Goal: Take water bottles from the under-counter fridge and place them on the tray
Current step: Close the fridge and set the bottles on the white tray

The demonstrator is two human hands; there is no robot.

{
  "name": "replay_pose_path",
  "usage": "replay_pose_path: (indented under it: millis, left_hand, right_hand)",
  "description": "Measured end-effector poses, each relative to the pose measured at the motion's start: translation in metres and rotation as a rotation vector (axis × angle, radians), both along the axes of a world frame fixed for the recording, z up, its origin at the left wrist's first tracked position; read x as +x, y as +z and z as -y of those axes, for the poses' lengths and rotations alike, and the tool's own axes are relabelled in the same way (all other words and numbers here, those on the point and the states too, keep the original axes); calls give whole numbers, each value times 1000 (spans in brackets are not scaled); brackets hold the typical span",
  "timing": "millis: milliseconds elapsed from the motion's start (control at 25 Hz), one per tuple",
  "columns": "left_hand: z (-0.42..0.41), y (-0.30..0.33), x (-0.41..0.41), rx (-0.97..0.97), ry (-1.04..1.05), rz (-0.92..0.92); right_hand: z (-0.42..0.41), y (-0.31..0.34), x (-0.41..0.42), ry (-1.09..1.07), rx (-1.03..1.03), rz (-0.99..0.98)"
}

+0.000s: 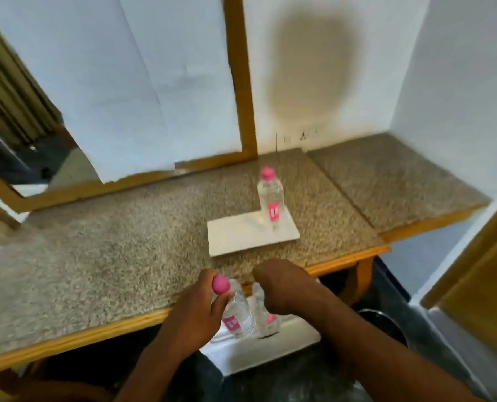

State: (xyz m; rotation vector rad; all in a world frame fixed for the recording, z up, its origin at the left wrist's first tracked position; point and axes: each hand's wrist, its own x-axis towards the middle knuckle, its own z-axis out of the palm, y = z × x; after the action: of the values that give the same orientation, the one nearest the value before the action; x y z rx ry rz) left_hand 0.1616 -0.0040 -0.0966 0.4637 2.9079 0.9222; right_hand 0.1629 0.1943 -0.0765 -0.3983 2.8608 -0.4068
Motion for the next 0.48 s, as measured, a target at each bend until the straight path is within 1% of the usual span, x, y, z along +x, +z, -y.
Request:
replay_pose_path:
  millis: [40,120,160,200,320,400,480]
  left_hand:
    - [-6,37,-2,-5,-22,-39]
    - [-17,101,-4,-23,-43,-79]
    - [-16,161,-20,2,-17,-175]
    - [-18,195,-33,23,-14,-212]
    - [-26,221,-69,11,-33,-235]
    - [-34,215,-80,2,-31,-226]
    - [-42,205,-89,18,-44,-214]
  right_hand:
    - [-3,47,-2,30,19,-64]
    - [-4,125,-3,70,35,-110]
    - [-2,193,-21,96,78,-197]
    - [-2,228,-32,97,85,-226]
    - [-3,249,-64,117,117,-273]
    - [-10,239,-75,112,144,-288]
    - [-15,226,-86,86,111,-264]
